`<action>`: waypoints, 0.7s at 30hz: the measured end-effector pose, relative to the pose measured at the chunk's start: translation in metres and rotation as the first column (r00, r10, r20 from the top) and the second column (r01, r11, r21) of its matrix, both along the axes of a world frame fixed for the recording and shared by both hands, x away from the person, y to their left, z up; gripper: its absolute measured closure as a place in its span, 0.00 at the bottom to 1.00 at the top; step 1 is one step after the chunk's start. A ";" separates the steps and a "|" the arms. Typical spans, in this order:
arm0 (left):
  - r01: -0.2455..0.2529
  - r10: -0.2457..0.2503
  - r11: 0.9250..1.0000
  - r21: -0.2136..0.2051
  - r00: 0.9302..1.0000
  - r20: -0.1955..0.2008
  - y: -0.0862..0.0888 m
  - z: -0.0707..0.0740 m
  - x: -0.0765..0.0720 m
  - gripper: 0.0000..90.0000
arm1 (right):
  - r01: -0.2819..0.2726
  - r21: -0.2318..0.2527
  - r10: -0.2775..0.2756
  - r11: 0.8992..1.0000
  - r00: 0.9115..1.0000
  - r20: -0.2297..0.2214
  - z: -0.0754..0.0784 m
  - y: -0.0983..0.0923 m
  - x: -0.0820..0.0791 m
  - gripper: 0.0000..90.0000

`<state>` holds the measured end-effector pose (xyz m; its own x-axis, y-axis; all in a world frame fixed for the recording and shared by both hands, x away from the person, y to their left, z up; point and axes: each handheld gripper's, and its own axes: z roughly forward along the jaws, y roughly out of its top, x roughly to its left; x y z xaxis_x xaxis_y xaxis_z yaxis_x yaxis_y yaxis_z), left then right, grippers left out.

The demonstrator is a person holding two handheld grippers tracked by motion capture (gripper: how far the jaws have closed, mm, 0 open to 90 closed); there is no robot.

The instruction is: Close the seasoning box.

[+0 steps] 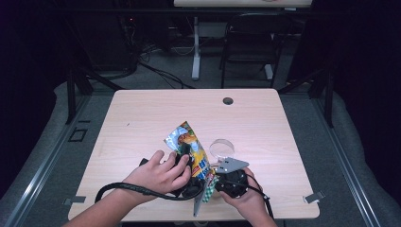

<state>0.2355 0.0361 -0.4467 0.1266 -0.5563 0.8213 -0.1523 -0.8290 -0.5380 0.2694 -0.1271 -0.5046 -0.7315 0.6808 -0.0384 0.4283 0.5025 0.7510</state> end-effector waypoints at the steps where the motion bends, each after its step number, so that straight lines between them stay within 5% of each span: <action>1: -0.002 0.002 1.000 0.003 1.000 -0.002 0.000 0.000 0.000 0.87 | 0.005 0.006 -0.005 1.000 1.000 0.002 0.000 0.000 0.000 0.79; 7: 0.015 -0.015 1.000 -0.014 1.000 0.003 0.001 0.001 0.000 0.87 | 0.000 0.008 0.000 1.000 1.000 -0.006 0.002 -0.001 -0.001 0.79; 10: -0.008 0.008 1.000 0.027 1.000 0.015 -0.001 0.004 -0.002 0.87 | 0.003 0.009 -0.003 1.000 1.000 -0.008 0.003 -0.001 -0.001 0.79; 11: 0.003 -0.003 1.000 -0.005 1.000 0.001 0.000 0.003 -0.001 0.87 | -0.001 0.008 0.001 1.000 1.000 -0.008 0.003 -0.001 -0.001 0.79; 21: 0.003 -0.004 1.000 0.030 1.000 0.020 -0.005 0.004 -0.002 0.88 | 0.001 -0.007 -0.001 1.000 1.000 0.003 0.002 -0.001 -0.001 0.79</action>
